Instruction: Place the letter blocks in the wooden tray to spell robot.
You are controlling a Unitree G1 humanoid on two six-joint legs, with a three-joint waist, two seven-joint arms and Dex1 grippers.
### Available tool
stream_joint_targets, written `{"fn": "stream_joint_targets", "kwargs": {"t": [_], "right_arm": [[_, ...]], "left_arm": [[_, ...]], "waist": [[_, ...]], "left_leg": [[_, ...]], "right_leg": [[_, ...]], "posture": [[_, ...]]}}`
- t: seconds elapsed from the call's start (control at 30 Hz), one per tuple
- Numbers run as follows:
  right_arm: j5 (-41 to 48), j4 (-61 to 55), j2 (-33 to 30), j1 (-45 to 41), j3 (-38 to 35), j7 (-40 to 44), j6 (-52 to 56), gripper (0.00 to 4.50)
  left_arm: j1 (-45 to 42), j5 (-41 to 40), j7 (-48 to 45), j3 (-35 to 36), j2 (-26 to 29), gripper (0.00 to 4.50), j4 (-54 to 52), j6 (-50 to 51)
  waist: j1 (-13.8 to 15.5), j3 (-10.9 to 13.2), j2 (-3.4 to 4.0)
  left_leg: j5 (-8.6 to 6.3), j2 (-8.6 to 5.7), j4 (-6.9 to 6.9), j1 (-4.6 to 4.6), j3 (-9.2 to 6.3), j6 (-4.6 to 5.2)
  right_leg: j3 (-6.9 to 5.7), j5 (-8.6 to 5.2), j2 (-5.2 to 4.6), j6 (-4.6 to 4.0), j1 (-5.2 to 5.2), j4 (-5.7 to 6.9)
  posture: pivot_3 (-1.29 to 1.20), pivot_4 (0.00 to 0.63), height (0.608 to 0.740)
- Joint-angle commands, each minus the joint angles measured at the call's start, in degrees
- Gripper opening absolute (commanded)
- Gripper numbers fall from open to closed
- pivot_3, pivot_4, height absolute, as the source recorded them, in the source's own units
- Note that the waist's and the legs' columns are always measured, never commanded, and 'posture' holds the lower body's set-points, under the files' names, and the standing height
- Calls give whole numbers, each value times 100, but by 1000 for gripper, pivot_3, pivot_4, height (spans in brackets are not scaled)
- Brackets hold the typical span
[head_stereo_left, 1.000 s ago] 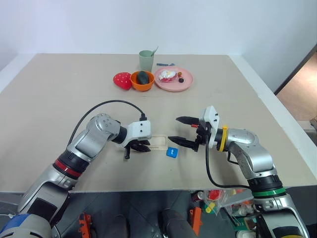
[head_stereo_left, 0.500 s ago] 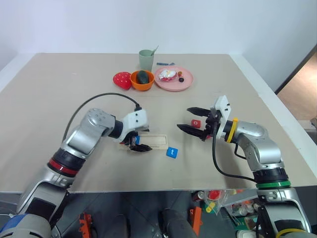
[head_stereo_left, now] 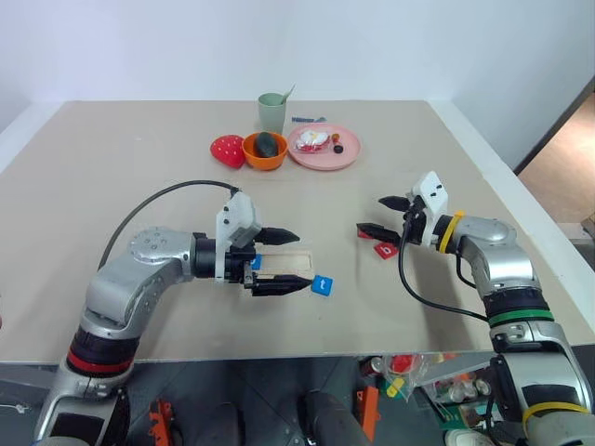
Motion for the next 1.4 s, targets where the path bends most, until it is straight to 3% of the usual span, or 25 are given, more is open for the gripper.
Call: {"fn": "stream_joint_targets", "kwargs": {"t": [0.03, 0.33, 0.5, 0.83, 1.17, 1.4], "right_arm": [[221, -647, -227, 297, -311, 51, 260, 4500], [550, -2732, 2, 1736, -869, -1153, 1354, 4500], [327, -2821, 381, 2058, -944, -1959, 1207, 4500], [31, -2534, 803, 2185, -836, -2668, 934, 4500], [-5, -3379, 1364, 2806, -621, -3169, 1229, 1213], [17, -5208, 1810, 3231, -141, -3822, 2377, 1211]], "left_arm": [[293, -162, 636, 221, -175, 4483, -578, -100], [815, -121, 1389, 87, -168, 4483, -1042, -223], [654, -135, 1667, 97, -273, 4483, -952, -384], [787, -302, 1611, -69, -231, 4483, -1025, -641], [885, -150, 1611, -224, 86, 4500, -868, -629], [1166, -17, 1502, -281, 250, 4500, -792, -847]], "waist": [[5, 0, 0], [3, 0, 1], [-3, 0, 1], [-13, 1, 2], [-14, 0, 2], [-23, 0, 4]], "left_leg": [[0, -1, 0, -1, -2, 0], [3, -4, 2, 10, 1, -3], [18, -5, 10, 20, 2, 0], [21, -5, 3, 18, 14, 2], [21, -5, 1, 21, 12, 2], [21, 2, -14, 17, 11, 2]], "right_leg": [[-2, 0, -3, 0, 0, 0], [3, 4, -2, 7, 8, 0], [18, 19, 13, 5, 21, -1], [39, 25, 18, 10, 15, -6], [39, 23, 19, 7, 17, -7], [40, 18, 26, -1, 2, -5]], "posture": [[0, 150, 740], [0, 150, 740], [0, 150, 740], [0, 150, 740], [0, 150, 740], [0, 150, 740]]}}
